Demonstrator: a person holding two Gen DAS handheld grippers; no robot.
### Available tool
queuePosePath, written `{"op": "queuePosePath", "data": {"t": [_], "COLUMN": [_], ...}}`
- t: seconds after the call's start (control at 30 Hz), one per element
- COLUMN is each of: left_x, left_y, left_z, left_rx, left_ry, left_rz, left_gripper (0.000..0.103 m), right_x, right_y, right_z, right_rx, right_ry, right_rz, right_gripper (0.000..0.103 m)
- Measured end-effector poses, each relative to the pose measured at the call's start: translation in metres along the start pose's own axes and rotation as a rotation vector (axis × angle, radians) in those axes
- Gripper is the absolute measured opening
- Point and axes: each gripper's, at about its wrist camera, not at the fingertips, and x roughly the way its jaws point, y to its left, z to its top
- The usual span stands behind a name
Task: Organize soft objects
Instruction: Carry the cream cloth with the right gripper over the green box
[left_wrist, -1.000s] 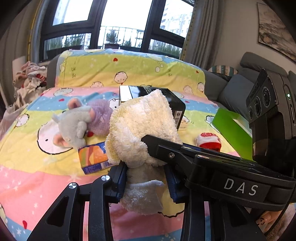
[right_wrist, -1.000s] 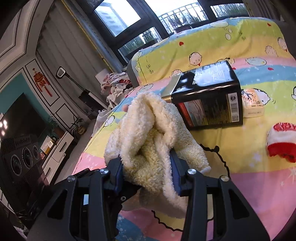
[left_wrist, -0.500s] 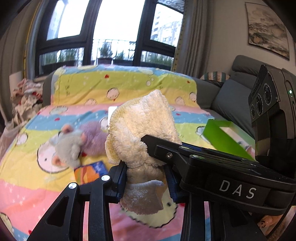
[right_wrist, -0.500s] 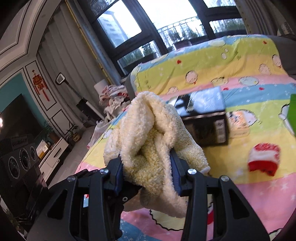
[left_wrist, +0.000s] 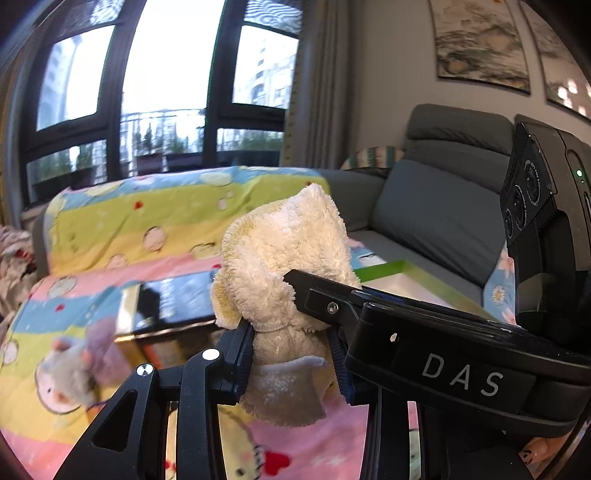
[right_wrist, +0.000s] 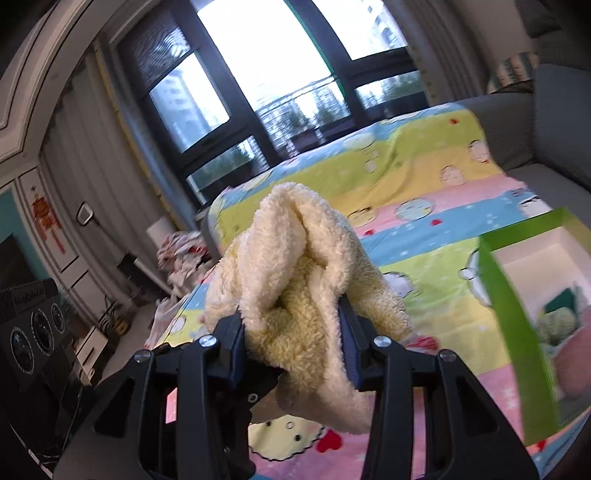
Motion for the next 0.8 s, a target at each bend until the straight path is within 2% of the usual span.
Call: {"op": "queuePosePath", "data": {"t": [0.2, 0.53, 0.8], "left_x": [0.015, 0.037, 0.069], "left_y": [-0.023, -0.045, -0.069], "left_z": [0.01, 0.011, 0.015], "left_rx": [0.019, 0.036, 0.061], "left_ry": [0.012, 0.031, 0.081], "left_rz": [-0.062, -0.138, -0.195], "left_gripper": [0.038, 0.038, 0.038], "right_x": [-0.022, -0.037, -0.042], "right_y": [-0.025, -0.05, -0.086], "right_z": [0.007, 0.011, 0.014], "right_rx": [0.067, 0.13, 0.213], "right_ry": [-0.023, -0.037, -0.039], "right_rz": [-0.056, -0.126, -0.179], "right_gripper": [0.042, 0.042, 0.042]}}
